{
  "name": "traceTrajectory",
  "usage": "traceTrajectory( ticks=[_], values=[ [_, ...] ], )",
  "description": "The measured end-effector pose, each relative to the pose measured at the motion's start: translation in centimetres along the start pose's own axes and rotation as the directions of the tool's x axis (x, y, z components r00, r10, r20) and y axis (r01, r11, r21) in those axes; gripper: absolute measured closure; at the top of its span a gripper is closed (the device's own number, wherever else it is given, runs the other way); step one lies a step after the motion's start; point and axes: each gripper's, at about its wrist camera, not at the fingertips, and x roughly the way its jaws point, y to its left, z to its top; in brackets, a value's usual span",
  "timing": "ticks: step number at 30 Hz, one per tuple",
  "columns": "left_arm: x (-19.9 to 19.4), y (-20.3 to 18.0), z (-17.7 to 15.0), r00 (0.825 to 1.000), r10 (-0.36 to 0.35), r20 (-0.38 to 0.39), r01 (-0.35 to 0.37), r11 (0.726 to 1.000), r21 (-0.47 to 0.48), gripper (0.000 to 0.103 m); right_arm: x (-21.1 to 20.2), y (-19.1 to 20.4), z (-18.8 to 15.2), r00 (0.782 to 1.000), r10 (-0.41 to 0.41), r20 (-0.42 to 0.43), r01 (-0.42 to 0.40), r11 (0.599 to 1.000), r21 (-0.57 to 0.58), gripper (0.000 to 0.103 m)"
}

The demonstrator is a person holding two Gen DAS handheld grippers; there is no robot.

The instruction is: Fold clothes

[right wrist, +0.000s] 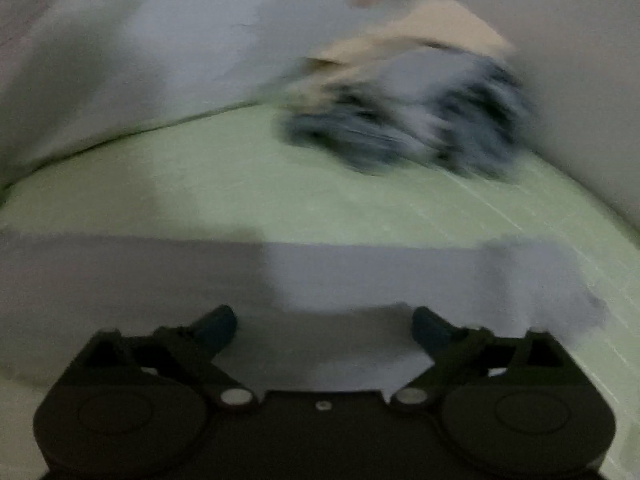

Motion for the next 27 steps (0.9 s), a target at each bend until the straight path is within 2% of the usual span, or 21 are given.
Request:
traceTrajectory(
  ticks=[1, 6, 11, 13, 15, 17, 20, 23, 27],
  values=[
    [-0.3, 0.5, -0.5, 1.000, 0.004, 0.004, -0.004, 1.000, -0.010, 0.000, 0.0, -0.9, 0.0, 1.000, -0.028, -0.003, 0.028, 0.999, 0.028, 0.005],
    [-2.0, 4.7, -2.2, 0.999, 0.004, 0.049, 0.002, 0.992, -0.125, 0.000, 0.1, -1.5, 0.4, 0.998, -0.046, -0.031, 0.047, 0.998, 0.032, 0.005],
    [-3.6, 9.2, -2.5, 0.992, -0.004, 0.126, 0.031, 0.977, -0.209, 0.000, -1.2, 0.8, 0.4, 0.998, -0.005, -0.060, 0.004, 1.000, -0.004, 0.003],
    [-3.7, 11.8, -2.1, 0.989, -0.019, 0.149, 0.056, 0.967, -0.247, 0.000, -2.6, 3.0, -0.1, 0.998, 0.045, -0.045, -0.046, 0.999, -0.017, 0.000],
    [-3.4, 14.3, -1.7, 0.987, -0.031, 0.160, 0.078, 0.951, -0.299, 0.000, -4.2, 5.8, -0.6, 0.990, 0.137, -0.045, -0.138, 0.990, -0.019, 0.000],
    [-3.1, 16.4, -1.0, 0.986, -0.036, 0.165, 0.088, 0.943, -0.321, 0.000, -6.0, 9.3, -1.5, 0.972, 0.231, -0.051, -0.233, 0.972, -0.040, 0.000],
    [-2.6, 19.5, 0.2, 0.983, -0.046, 0.176, 0.103, 0.939, -0.328, 0.000, -8.9, 15.0, -3.5, 0.944, 0.323, -0.063, -0.328, 0.938, -0.115, 0.000],
    [-2.9, 22.3, 1.1, 0.976, -0.075, 0.206, 0.141, 0.936, -0.324, 0.000, -11.7, 19.6, -6.1, 0.942, 0.332, -0.048, -0.336, 0.929, -0.156, 0.000],
    [-2.6, 25.7, 2.3, 0.965, -0.107, 0.238, 0.186, 0.921, -0.342, 0.000, -14.9, 23.9, -10.3, 0.939, 0.340, -0.056, -0.345, 0.925, -0.161, 0.000]
  ],
)
